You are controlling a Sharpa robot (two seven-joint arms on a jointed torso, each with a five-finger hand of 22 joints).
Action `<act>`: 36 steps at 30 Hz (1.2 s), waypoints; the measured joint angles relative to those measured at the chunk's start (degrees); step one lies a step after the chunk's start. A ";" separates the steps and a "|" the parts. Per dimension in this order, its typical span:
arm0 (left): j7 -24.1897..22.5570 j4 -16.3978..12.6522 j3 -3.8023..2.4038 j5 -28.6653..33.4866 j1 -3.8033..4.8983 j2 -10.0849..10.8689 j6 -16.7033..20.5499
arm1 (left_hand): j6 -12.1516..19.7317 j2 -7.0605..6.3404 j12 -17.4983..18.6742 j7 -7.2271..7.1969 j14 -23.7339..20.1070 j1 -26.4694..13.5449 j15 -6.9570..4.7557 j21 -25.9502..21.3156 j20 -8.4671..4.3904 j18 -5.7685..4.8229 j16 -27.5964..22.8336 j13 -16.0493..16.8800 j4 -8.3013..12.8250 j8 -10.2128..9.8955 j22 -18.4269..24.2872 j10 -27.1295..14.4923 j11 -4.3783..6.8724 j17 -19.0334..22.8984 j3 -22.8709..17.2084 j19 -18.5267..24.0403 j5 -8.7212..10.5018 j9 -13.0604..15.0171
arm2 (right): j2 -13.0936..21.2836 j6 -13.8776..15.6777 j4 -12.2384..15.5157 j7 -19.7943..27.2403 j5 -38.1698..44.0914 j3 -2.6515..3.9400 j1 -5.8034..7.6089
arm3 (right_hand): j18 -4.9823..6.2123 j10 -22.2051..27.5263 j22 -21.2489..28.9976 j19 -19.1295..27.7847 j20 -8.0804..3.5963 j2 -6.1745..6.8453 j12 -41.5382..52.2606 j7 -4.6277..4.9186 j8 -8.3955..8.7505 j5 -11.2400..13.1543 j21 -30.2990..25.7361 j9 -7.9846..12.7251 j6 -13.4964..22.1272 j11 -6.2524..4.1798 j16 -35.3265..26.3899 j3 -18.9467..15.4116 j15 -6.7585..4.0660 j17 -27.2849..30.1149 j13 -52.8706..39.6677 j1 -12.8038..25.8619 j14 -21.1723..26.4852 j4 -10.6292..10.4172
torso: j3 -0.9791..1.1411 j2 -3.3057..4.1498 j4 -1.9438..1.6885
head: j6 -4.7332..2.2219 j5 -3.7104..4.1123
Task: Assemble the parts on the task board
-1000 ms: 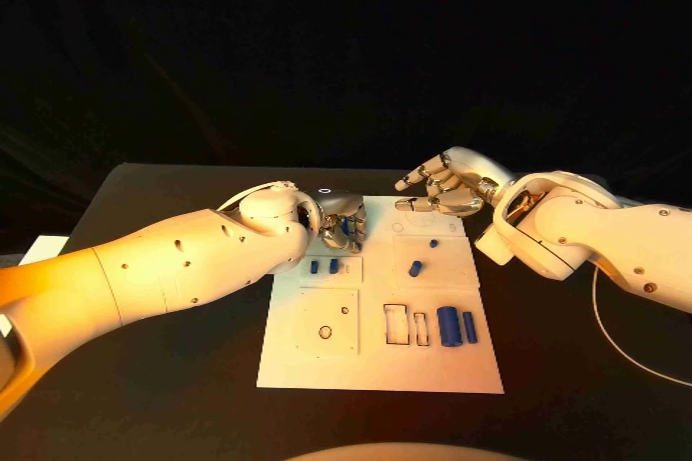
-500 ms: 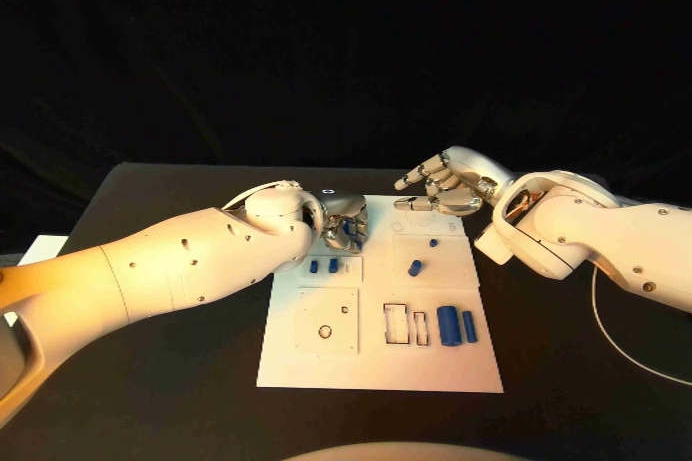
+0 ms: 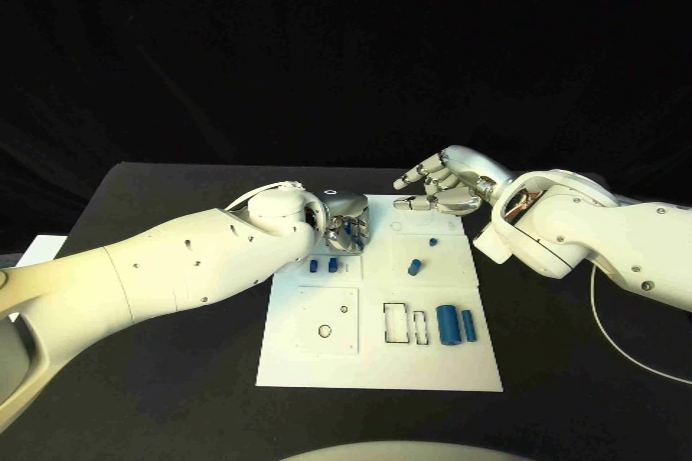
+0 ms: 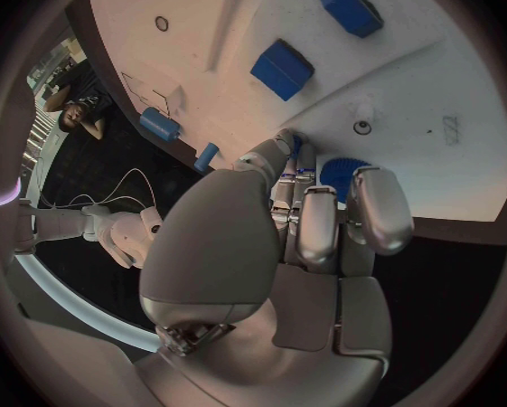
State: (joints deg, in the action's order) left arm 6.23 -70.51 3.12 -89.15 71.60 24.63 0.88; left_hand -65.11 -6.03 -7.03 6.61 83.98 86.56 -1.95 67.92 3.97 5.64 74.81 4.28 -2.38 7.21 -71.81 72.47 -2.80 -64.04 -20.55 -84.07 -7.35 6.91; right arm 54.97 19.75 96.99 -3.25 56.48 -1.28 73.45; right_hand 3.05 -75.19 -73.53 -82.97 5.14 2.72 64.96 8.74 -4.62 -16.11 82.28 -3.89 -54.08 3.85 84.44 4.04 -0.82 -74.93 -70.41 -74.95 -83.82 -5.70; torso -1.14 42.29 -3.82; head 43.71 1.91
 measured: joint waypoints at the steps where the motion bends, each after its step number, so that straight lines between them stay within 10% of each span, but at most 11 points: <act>1: 0.03 -0.02 -0.01 -0.02 -0.01 0.00 -0.01 | -0.30 -0.08 0.00 0.02 -0.01 0.09 0.00 0.23 -0.08 0.00 0.03 0.02 0.47 0.00 -0.26 0.29 0.02 0.00 -0.80 -0.08 0.14 0.00 | 0.00 0.00 0.00 0.00 0.00 0.00 0.00 | 0.00 0.00 0.00 0.00 0.00 0.00 0.00 0.00 0.00 0.00 0.00 0.00 0.00 0.00 0.00 0.00 0.00 0.00 0.00 0.00 0.00 0.00 | 0.00 0.00 -0.01 | 0.01 0.01; 12: 0.09 -2.00 -0.21 0.02 -0.50 2.26 1.43 | -1.97 -2.14 1.27 0.34 0.00 -2.65 0.00 1.27 -0.08 0.02 0.94 0.07 5.38 -0.81 -1.88 1.77 -0.67 0.66 -11.53 -0.08 0.24 -0.46 | -0.03 0.00 -0.01 0.00 0.00 0.00 0.00 | 0.00 0.00 0.00 0.00 0.00 0.00 0.00 0.00 0.00 0.01 0.00 0.00 0.00 0.00 0.00 0.00 0.00 0.01 0.00 0.00 0.00 0.00 | 0.00 0.01 -0.01 | -0.09 0.08; 27: 0.99 -9.85 -2.60 3.53 0.08 10.49 4.97 | -2.76 -2.36 1.44 0.32 0.00 -4.07 0.00 1.76 -0.08 -0.74 1.26 1.64 6.41 -1.06 -2.33 2.20 -0.87 0.73 -13.05 -0.08 0.24 -0.65 | 0.16 0.00 0.02 0.00 0.00 0.00 -0.01 | 0.00 0.00 0.00 0.00 0.00 0.00 0.00 0.00 0.00 0.01 0.00 0.00 0.00 0.00 0.00 0.00 0.00 0.02 -0.01 0.00 0.00 0.00 | 0.04 -0.19 -0.25 | -0.41 -0.08; 36: 2.05 -10.46 -2.82 5.38 0.16 12.80 5.09 | -2.75 -2.42 1.44 0.32 0.00 -4.44 0.00 1.76 -0.07 -0.73 1.26 1.72 6.57 -1.17 -2.33 2.63 -0.64 0.81 -13.21 -0.08 0.24 -0.59 | 0.35 0.00 0.07 0.00 0.00 0.00 -0.01 | 0.00 0.00 0.00 0.00 0.00 0.00 0.00 0.00 0.00 0.01 0.00 0.00 0.00 0.00 0.00 0.00 0.00 0.02 -0.01 0.00 0.00 0.00 | 0.04 -0.18 -0.24 | -0.55 -0.18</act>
State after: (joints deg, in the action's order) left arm 8.28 -80.97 0.30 -83.77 71.76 37.43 5.97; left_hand -67.87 -8.45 -5.60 6.93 83.98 82.12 -1.95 69.67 3.89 4.90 76.07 6.00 4.19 6.04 -74.15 75.10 -3.44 -63.23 -33.76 -84.14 -7.10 6.32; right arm 55.32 19.75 97.06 -3.25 56.48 -1.28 73.44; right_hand 3.05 -75.19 -73.54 -82.97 5.14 2.72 64.96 8.74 -4.62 -16.10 82.28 -3.89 -54.08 3.85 84.44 4.04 -0.81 -74.91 -70.41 -74.95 -83.82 -5.70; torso -1.10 42.11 -4.06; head 43.16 1.73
